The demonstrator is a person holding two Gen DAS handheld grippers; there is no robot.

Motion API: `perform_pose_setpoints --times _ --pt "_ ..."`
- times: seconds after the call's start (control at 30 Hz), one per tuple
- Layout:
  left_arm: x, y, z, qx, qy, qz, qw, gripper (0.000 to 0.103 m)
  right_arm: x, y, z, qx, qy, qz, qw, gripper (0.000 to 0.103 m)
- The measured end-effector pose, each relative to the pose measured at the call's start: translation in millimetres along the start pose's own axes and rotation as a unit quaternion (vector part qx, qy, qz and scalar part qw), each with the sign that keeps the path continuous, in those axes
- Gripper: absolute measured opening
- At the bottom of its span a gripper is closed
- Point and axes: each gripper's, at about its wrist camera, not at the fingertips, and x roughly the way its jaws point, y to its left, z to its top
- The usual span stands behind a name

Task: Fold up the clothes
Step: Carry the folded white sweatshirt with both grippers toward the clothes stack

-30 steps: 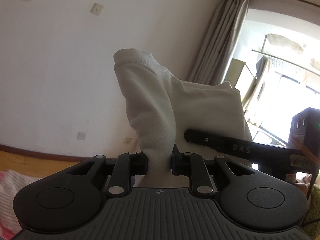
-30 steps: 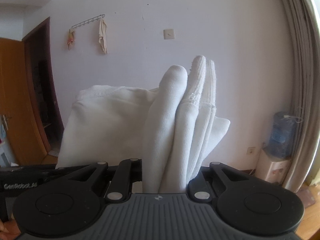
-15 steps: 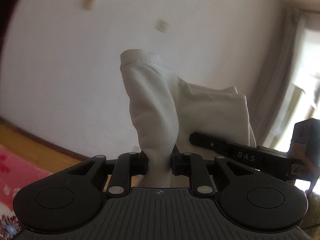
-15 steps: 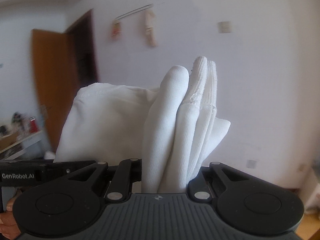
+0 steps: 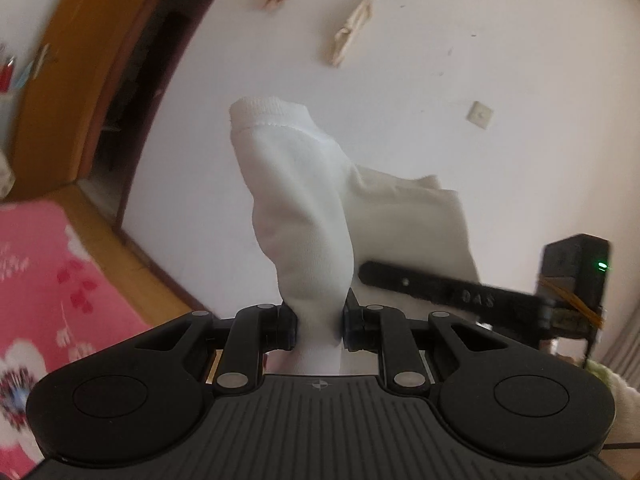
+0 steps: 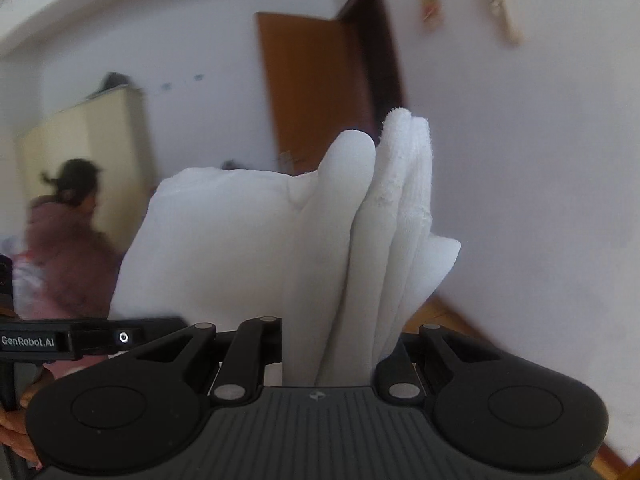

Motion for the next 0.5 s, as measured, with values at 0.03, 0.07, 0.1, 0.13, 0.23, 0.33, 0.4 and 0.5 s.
perform_pose_setpoints --times 0.03,0.07,0.1,0.13,0.23,0.33,0.4,0.5 --pt "2 6 -6 -0.018 0.005 -0.004 0.9998 0.018 8 -14 -6 0.014 0.007 0.020 1.000 0.017" --pt "3 11 -14 -0.035 0.009 -0.008 0.9993 0.018 14 -26 -13 0.030 0.015 0.040 0.999 0.017" --pt "3 11 -23 -0.046 0.011 -0.007 0.9988 0.018 20 -36 -18 0.040 0.022 0.054 0.997 0.017" --pt "4 14 -30 -0.054 0.013 -0.008 0.9984 0.017 28 -47 -20 0.046 0.029 0.063 0.997 0.017" --pt "13 28 -45 -0.071 0.021 -0.010 0.9972 0.017 54 -77 -24 0.065 0.049 0.088 0.993 0.017" --pt "18 42 -58 -0.079 0.034 -0.012 0.9962 0.017 69 -90 -33 0.072 0.065 0.092 0.991 0.017" --pt "20 46 -65 -0.076 0.043 -0.015 0.9961 0.017 54 -88 -37 0.072 0.071 0.087 0.991 0.017" --pt "26 44 -67 -0.079 0.053 -0.017 0.9953 0.017 52 -82 -49 0.076 0.085 0.083 0.990 0.017"
